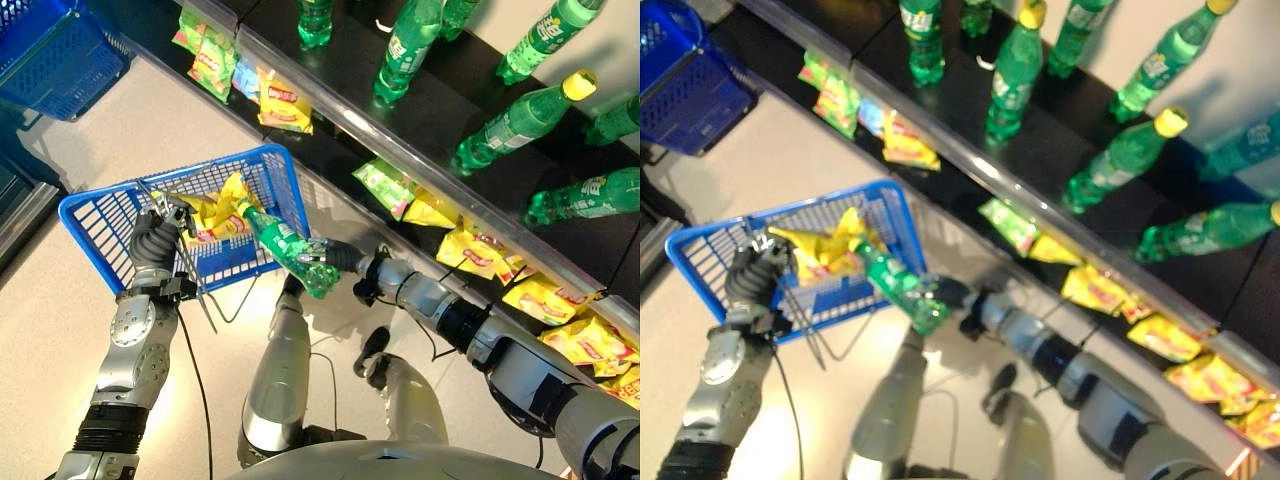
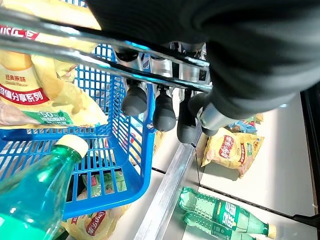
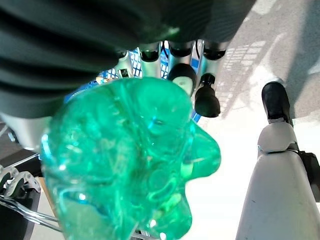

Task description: Pick up the snacks into the basket

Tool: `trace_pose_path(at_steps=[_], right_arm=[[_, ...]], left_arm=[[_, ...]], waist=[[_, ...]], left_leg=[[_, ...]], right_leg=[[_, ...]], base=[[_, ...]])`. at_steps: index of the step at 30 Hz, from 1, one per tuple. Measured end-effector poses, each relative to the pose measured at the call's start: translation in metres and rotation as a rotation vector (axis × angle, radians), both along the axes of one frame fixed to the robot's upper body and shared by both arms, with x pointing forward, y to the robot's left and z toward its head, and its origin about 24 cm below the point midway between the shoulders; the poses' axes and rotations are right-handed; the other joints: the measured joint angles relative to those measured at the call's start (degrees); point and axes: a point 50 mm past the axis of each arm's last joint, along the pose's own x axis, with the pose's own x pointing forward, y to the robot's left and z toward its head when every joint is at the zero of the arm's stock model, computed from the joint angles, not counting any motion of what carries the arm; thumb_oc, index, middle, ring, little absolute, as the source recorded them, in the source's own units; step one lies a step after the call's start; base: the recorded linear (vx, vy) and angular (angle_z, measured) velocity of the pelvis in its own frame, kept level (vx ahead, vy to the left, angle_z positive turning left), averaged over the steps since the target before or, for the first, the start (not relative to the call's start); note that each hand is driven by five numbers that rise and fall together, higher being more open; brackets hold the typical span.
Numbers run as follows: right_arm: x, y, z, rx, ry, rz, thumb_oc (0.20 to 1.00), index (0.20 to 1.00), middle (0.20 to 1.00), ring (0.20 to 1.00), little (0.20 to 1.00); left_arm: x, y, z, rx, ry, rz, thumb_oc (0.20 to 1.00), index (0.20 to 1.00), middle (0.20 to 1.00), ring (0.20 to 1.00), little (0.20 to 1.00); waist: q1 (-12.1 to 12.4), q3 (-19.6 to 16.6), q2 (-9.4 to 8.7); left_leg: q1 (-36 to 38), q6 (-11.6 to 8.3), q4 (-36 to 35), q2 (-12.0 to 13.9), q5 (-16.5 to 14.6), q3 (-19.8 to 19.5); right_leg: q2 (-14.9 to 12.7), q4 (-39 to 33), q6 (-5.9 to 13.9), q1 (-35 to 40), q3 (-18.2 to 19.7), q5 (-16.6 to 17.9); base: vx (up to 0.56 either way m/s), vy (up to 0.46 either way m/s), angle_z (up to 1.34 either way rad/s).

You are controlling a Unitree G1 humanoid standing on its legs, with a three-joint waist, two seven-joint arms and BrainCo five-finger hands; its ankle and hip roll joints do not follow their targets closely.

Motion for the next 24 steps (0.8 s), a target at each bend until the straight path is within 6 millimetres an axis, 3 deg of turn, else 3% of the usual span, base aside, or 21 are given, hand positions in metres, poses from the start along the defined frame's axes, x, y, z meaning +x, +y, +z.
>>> trace_pose_path(at_steps=[7,15,24], right_arm=[[0.016,0.025,0.016,-0.014,-0.041,-0.032,0.200,0.200,0.200,0.200,0.200],[0.049,0.036,0.067,-0.006,-0.184,-0.112,0.200,0.200,0.200,0.200,0.200],[0.053,0.047,0.066,-0.029,-0.159,-0.154,0.200,0.200,0.200,0.200,0.200]], left_arm=[[-0.001,-0.004,0.009,0.007,-0.036,-0.023,0.200,0.200,0.200,0.200,0.200],[0.007,-0.012,0.032,0.050,-0.096,-0.101,0.200,0.200,0.200,0.200,0.200],[0.011,-0.027,0.031,0.037,-0.086,-0.178,0.200,0.200,0.200,0.200,0.200]], waist=[[0.34,0.01,-0.03],[3.45,-0.01,-0.07],[5.11,-0.01,-0.08]], left_leg=[[-0.32,-0.07,0.08,0.15,-0.04,-0.19],[-1.79,-0.19,0.28,-0.43,-0.09,-2.48],[-3.01,-0.29,0.89,-1.18,-0.17,-4.65]], right_leg=[[0.28,-0.27,-0.05,-0.03,-0.07,0.15],[0.41,-1.16,0.02,0.55,-2.09,0.14],[0.50,-2.76,0.24,1.47,-3.66,0.22]], base=[[0.00,-0.004,0.00],[0.02,-0.017,0.13],[0.03,-0.001,0.12]])
